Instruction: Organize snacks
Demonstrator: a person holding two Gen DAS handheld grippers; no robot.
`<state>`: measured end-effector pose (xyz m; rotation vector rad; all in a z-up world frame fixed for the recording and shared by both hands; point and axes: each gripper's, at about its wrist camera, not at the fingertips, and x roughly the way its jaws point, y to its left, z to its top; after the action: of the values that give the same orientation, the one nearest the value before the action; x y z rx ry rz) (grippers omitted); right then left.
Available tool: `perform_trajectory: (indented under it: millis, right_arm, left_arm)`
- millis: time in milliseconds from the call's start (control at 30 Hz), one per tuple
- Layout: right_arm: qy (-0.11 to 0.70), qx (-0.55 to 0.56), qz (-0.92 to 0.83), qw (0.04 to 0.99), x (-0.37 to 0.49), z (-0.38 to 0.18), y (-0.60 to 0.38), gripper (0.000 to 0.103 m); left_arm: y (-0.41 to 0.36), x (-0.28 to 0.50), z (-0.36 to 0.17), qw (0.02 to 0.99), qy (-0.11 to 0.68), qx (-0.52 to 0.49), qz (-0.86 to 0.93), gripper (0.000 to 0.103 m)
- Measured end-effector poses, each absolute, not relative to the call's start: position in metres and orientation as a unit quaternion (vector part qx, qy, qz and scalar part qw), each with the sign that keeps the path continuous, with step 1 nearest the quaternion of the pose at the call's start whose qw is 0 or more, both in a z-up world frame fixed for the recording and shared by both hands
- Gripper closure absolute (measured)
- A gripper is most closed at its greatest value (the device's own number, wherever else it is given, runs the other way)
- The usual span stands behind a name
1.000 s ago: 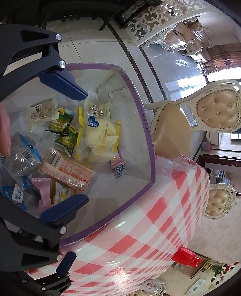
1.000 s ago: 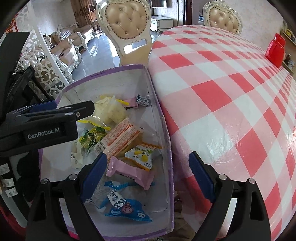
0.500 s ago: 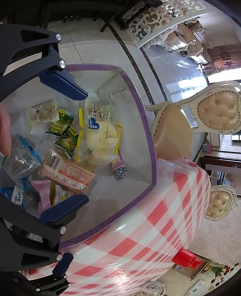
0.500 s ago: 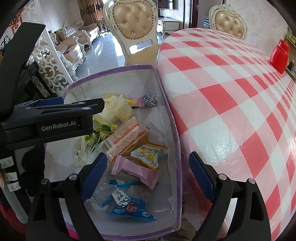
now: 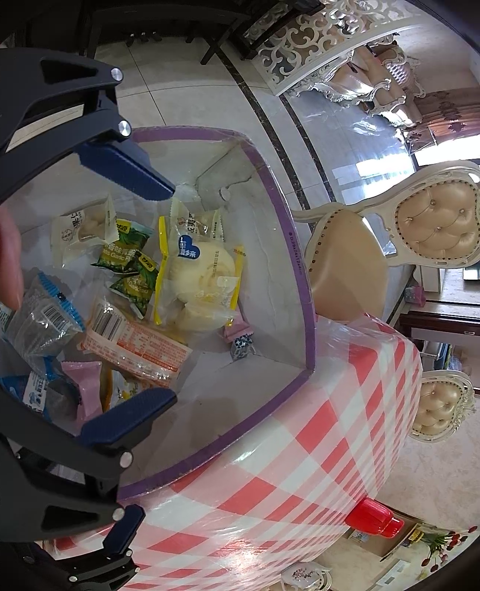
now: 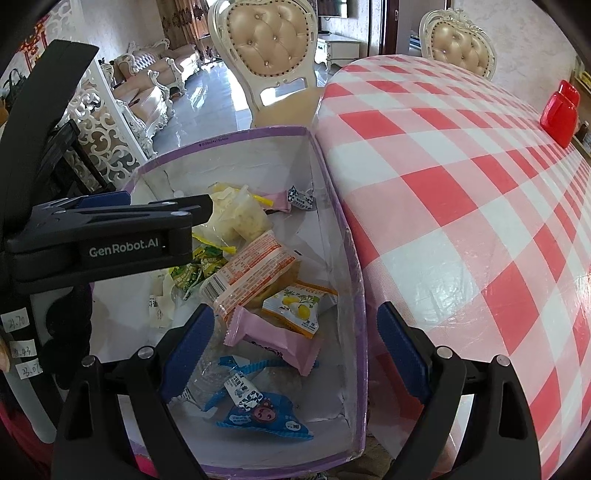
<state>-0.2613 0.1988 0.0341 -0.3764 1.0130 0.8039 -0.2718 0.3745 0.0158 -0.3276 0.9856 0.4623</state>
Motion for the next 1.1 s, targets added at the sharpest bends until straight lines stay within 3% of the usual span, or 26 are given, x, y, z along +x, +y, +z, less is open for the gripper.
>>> perform_trajectory:
  millis: [1100]
  right_arm:
    - [0.470,-0.178,0.372,0.780,-0.2633,0.0314,0.1982,0.016]
  left_arm:
    - [0.3751,-0.2726,0.0133,0.843,0.467,-0.154,0.218,0.002]
